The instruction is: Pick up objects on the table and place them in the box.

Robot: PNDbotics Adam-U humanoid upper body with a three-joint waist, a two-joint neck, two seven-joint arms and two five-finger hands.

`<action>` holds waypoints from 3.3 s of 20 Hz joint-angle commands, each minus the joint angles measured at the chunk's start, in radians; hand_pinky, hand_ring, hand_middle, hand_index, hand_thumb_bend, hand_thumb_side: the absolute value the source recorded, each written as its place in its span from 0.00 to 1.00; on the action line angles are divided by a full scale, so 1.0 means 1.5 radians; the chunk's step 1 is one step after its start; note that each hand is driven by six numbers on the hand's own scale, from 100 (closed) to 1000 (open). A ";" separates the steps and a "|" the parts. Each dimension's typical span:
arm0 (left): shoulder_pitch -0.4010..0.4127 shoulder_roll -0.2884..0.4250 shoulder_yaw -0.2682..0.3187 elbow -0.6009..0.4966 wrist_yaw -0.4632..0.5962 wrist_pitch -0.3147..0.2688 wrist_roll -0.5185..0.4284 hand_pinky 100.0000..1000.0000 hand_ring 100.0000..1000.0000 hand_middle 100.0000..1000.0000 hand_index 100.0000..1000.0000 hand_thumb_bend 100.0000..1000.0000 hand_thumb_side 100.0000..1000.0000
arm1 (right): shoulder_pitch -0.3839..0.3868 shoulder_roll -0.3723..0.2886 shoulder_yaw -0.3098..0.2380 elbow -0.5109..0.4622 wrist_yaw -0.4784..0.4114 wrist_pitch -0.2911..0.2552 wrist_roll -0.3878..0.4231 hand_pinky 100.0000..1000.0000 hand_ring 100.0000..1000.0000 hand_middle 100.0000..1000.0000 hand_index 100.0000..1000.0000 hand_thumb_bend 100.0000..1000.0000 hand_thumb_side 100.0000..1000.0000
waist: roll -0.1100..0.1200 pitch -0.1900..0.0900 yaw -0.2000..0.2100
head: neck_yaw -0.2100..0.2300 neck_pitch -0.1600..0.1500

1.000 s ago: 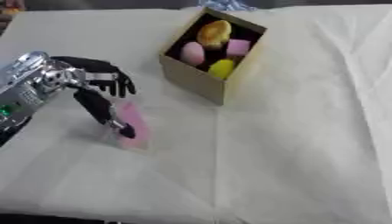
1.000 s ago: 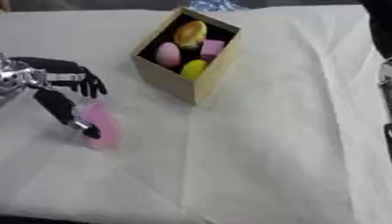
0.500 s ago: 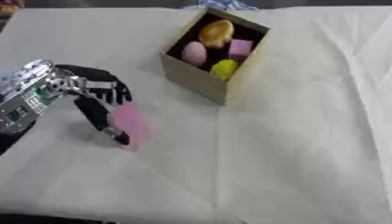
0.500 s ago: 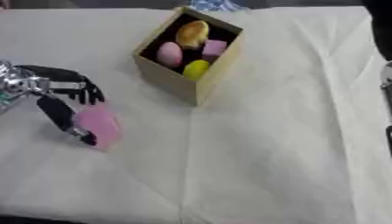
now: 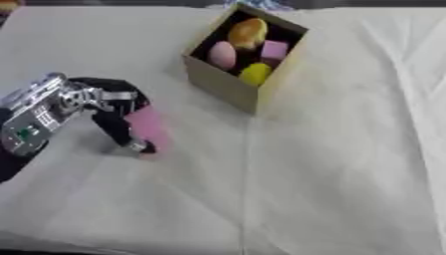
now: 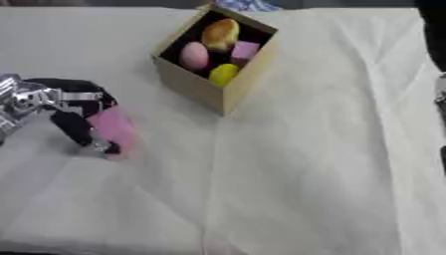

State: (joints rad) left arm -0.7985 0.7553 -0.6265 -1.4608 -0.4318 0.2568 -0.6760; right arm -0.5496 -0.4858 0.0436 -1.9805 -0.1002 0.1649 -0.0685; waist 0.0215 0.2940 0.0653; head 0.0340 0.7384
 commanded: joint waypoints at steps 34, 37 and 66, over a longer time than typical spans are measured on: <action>-0.359 -0.311 0.253 0.442 -0.268 -0.257 0.132 0.63 0.54 0.50 0.70 0.24 0.23 | -0.055 -0.017 0.014 -0.013 0.000 -0.005 0.014 0.89 0.85 0.55 0.67 0.00 0.58 | 0.012 0.007 -0.076 | 0.034 -0.031; -0.358 -0.317 0.259 0.461 -0.289 -0.265 0.134 0.65 0.55 0.51 0.71 0.28 0.25 | -0.058 -0.019 0.014 -0.013 -0.002 -0.005 0.014 0.89 0.85 0.55 0.67 0.00 0.58 | 0.010 0.013 -0.078 | 0.035 -0.032; -0.106 -0.160 0.376 -0.139 0.019 -0.071 0.504 0.73 0.70 0.65 0.81 0.26 0.47 | -0.056 0.010 0.020 -0.013 0.016 -0.022 0.007 0.90 0.86 0.56 0.68 0.00 0.53 | 0.000 -0.038 -0.027 | -0.017 0.006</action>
State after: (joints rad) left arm -0.9487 0.4646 -0.0902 -1.5761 -0.4657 0.1239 0.0195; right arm -0.6175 -0.4648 0.0750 -1.9810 -0.0883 0.1392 -0.0558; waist 0.0225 0.2580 0.0255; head 0.0155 0.7474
